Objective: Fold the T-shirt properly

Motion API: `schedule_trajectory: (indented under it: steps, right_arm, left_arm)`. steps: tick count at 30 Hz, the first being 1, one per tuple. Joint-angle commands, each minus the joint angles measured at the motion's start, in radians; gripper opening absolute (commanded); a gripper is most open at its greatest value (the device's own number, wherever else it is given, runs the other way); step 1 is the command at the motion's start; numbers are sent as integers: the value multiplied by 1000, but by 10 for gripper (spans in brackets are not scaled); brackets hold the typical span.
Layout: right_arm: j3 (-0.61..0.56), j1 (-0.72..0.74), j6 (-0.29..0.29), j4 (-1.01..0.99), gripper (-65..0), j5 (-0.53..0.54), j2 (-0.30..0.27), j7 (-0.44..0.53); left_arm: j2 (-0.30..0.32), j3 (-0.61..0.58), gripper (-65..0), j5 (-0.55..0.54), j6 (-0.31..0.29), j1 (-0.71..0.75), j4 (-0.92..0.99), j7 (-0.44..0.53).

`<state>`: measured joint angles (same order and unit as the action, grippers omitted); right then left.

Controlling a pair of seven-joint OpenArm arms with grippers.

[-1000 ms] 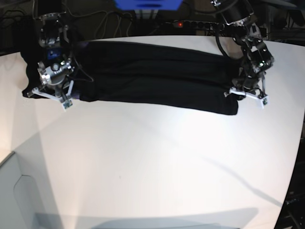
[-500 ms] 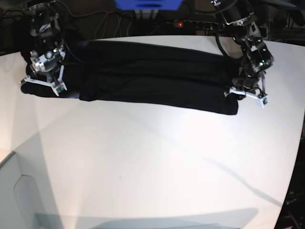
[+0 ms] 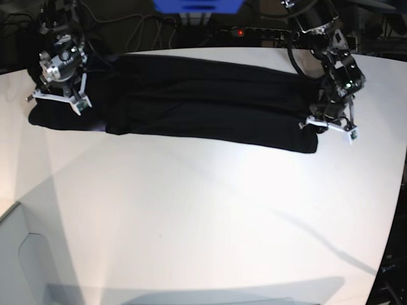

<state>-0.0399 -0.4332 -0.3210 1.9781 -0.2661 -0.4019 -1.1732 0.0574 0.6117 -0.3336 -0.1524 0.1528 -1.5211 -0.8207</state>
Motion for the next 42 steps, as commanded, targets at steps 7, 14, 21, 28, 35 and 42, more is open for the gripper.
schedule_trajectory:
  steps: [7, 14, 21, 28, 35, 42]
  right_arm:
    - [5, -42, -5, 10, -650, -15, -62, 2]
    - [59, -31, -5, 34, -650, -19, -76, -1]
    - [107, 49, -5, 51, -650, -15, 22, 9]
    - [93, 53, -5, 43, -650, -15, 117, 105]
    - [82, 17, -5, -27, -650, -15, 51, 103]
    - [85, -29, -5, -59, -650, -15, -5, 103]
  left_arm:
    - [-3, -2, -645, 20, 7, 12, 3, -55]
    - [-3, -2, -645, 20, 7, 12, 3, -55]
    - [-3, -2, -645, 20, 7, 14, 3, -55]
    - [-3, -2, -646, 20, 7, 20, 3, -55]
    - [-3, -3, -646, 20, 7, 29, 3, -53]
    - [-3, -3, -646, 20, 7, 29, 3, -53]
